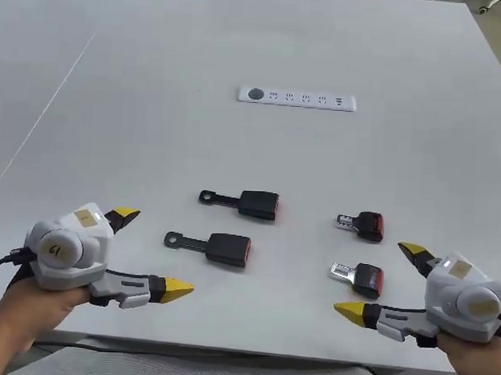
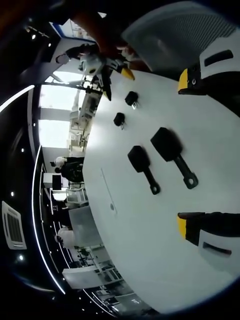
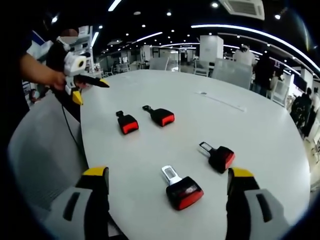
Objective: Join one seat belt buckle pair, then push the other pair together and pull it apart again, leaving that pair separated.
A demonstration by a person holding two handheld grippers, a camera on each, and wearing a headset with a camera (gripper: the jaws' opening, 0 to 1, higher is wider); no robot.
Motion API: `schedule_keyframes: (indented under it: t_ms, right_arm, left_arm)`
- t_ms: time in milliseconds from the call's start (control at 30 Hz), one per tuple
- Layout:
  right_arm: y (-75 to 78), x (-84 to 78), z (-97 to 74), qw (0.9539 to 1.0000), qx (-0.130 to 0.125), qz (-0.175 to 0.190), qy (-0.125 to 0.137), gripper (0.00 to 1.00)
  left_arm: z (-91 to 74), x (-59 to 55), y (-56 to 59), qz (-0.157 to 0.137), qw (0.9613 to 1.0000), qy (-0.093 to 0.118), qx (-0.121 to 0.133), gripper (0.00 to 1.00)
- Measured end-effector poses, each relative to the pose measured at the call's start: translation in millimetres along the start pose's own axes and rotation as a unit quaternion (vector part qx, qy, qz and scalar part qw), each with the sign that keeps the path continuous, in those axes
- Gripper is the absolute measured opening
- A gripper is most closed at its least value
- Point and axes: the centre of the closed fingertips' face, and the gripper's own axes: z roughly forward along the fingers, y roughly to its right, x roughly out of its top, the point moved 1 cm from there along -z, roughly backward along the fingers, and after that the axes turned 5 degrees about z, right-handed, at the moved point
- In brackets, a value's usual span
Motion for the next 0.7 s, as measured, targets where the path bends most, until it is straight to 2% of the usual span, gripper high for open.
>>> schedule_keyframes:
  t_ms: [267,700]
  right_arm:
    - [-10.2,0.2,-1.5,0.9997,0.016,-0.016,-0.001,1.0]
    - [-9.7,4.8,-2.8,0.9996,0.019,-0.021,0.0,1.0]
  left_arm:
    - [-2.0,0.9,1.8,0.016,0.9999,-0.002,-0.004,1.0]
    - [-3.7,5.3,1.3,0.025,0.9997,-0.002,-0.006,1.0]
